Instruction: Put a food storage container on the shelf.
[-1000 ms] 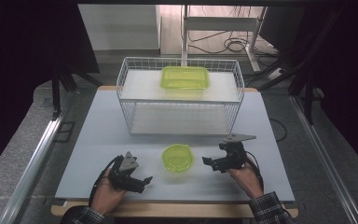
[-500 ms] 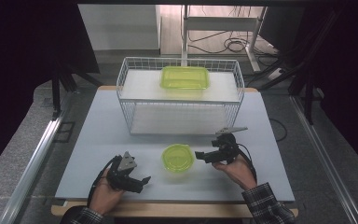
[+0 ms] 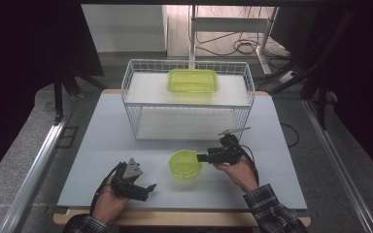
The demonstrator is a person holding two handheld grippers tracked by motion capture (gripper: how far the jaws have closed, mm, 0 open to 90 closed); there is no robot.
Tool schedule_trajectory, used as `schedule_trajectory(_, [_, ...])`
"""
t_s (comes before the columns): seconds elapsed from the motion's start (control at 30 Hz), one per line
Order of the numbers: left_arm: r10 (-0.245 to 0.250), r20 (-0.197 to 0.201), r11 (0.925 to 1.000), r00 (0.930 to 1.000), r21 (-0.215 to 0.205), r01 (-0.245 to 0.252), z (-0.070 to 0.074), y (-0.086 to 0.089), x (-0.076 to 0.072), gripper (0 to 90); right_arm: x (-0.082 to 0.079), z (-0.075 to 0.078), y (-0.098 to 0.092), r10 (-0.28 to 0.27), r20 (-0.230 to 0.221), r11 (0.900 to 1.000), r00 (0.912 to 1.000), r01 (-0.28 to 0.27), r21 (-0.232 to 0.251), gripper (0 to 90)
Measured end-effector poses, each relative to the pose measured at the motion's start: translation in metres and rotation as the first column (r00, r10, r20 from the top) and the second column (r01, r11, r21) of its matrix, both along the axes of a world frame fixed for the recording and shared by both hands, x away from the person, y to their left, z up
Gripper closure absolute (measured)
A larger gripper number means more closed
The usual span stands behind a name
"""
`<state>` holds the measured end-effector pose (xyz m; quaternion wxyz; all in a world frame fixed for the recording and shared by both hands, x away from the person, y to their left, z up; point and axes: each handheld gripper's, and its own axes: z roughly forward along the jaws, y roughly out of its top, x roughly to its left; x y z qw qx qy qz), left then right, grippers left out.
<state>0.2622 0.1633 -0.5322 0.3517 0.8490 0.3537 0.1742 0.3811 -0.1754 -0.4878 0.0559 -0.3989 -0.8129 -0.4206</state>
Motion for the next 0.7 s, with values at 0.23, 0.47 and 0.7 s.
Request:
schedule_trajectory(0.23, [0.003, 0.005, 1.0, 1.0, 0.003, -0.003, 0.001, 0.001, -0.001, 5.7, 0.005, -0.004, 0.004, 0.011, -0.072, 0.999, 0.9973, -0.008, 0.042, 47.1])
schedule_trajectory(0.47, [-0.002, 0.004, 1.0, 1.0, 0.009, 0.002, 0.0, 0.0, -0.002, 5.7, 0.008, -0.01, 0.006, 0.021, -0.143, 0.997, 0.9895, -0.011, 0.073, 61.1])
schedule_trajectory(0.7, [-0.004, 0.005, 0.9999, 1.0, 0.014, 0.004, 0.0, -0.001, -0.002, 5.7, 0.011, -0.013, 0.006, 0.032, -0.221, 0.992, 0.9748, -0.004, 0.125, 75.6])
